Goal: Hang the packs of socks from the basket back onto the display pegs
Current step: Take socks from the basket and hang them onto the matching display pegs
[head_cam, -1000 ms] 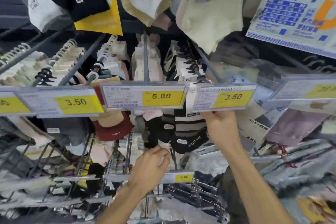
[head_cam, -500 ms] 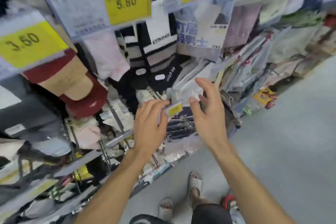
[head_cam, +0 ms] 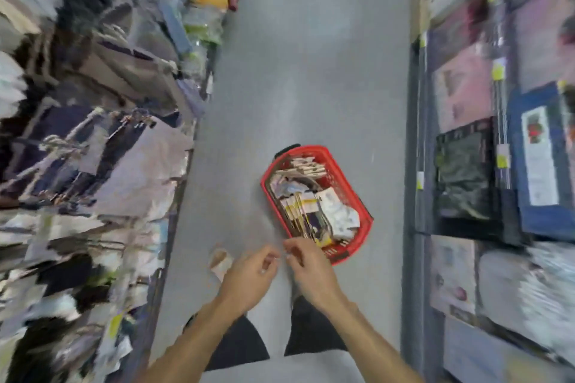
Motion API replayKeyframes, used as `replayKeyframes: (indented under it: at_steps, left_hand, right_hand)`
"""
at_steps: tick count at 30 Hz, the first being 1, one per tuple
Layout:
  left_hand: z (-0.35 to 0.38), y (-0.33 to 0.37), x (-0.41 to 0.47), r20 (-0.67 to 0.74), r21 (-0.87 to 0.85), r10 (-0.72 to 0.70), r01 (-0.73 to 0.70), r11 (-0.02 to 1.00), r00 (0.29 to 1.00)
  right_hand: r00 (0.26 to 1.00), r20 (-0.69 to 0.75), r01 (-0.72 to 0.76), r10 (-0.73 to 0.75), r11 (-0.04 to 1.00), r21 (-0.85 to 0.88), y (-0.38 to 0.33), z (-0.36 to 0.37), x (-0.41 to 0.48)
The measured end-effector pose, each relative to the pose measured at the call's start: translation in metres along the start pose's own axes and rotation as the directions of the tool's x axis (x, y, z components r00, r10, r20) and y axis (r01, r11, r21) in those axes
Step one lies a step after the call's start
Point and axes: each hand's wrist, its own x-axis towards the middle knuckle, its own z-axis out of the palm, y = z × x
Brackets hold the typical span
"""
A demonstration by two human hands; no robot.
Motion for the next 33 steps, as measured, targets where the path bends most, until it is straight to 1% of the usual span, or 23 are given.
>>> replayKeyframes:
  at_steps: [2,3,5,6,8,9,10,12,14,15,17,19,22,24,25,28,29,31,33]
  left_hand:
    - [0.038,0.003,0.029,0.127,0.113,-0.004,-0.01,0.994,0.992]
    - [0.056,0.004,0.046,0.16,0.151,-0.022,-0.003,0.989,0.987]
    - [0.094,0.007,0.088,0.197,0.145,-0.069,0.04,0.989,0.978]
    - [0.114,0.009,0.114,0.208,0.118,-0.084,0.061,0.991,0.975]
    - [0.153,0.012,0.167,0.187,-0.004,-0.149,0.152,0.988,0.971]
    - [0.171,0.012,0.195,0.157,-0.105,-0.204,0.222,0.969,0.966]
    - [0.19,0.01,0.222,0.125,-0.221,-0.272,0.294,0.93,0.954]
    - [0.224,0.001,0.275,0.052,-0.392,-0.425,0.41,0.824,0.904]
    - [0.255,-0.015,0.321,-0.019,-0.45,-0.55,0.484,0.75,0.835]
    - [0.269,-0.025,0.341,-0.054,-0.442,-0.586,0.507,0.74,0.809]
    - [0.291,-0.042,0.372,-0.114,-0.412,-0.633,0.543,0.731,0.766]
    - [0.307,-0.056,0.394,-0.146,-0.415,-0.66,0.56,0.717,0.737]
    - [0.321,-0.069,0.417,-0.202,-0.471,-0.678,0.536,0.7,0.707]
    - [0.324,-0.074,0.427,-0.194,-0.547,-0.719,0.535,0.644,0.667]
    - [0.324,-0.076,0.428,-0.18,-0.539,-0.729,0.554,0.635,0.661]
    - [0.327,-0.078,0.421,-0.165,-0.419,-0.708,0.601,0.68,0.686]
    - [0.327,-0.078,0.418,-0.168,-0.41,-0.71,0.606,0.681,0.684]
    - [0.325,-0.073,0.408,-0.176,-0.432,-0.71,0.595,0.678,0.681]
    - [0.322,-0.064,0.392,-0.173,-0.47,-0.697,0.564,0.679,0.695]
  right_hand:
    - [0.991,-0.002,-0.134,0.134,0.99,0.053,0.058,0.0,0.008]
    - [0.981,0.006,-0.194,0.194,0.979,0.062,0.088,0.003,0.014]
    - [0.954,0.02,-0.3,0.299,0.952,0.069,0.151,0.011,0.032]
    - [0.945,0.024,-0.326,0.325,0.942,0.08,0.179,0.015,0.044]
    - [0.934,0.043,-0.357,0.355,0.925,0.13,0.227,0.023,0.075]
    - [0.93,0.053,-0.367,0.363,0.916,0.16,0.247,0.025,0.095]
    - [0.93,0.057,-0.368,0.364,0.914,0.169,0.267,0.028,0.118]
    - [0.937,0.051,-0.349,0.346,0.932,0.1,0.307,0.037,0.167]
    - [0.954,0.064,-0.292,0.292,0.956,0.002,0.342,0.05,0.215]
    - [0.962,0.08,-0.26,0.263,0.965,-0.043,0.355,0.058,0.235]
    - [0.964,0.149,-0.21,0.222,0.973,-0.094,0.374,0.072,0.269]
    - [0.951,0.215,-0.207,0.224,0.973,-0.098,0.39,0.084,0.29]
    - [0.958,0.206,-0.193,0.198,0.98,-0.043,0.409,0.094,0.298]
    - [0.964,0.186,-0.19,0.188,0.982,-0.008,0.417,0.095,0.298]
    - [0.965,0.191,-0.188,0.181,0.982,0.016,0.419,0.093,0.297]
    - [0.952,0.278,-0.157,0.132,0.985,0.07,0.421,0.082,0.293]
    - [0.94,0.319,-0.148,0.119,0.987,0.068,0.419,0.076,0.291]
    - [0.927,0.364,-0.115,0.094,0.993,0.038,0.413,0.064,0.285]
    - [0.937,0.335,-0.125,0.103,0.991,0.044,0.403,0.045,0.28]
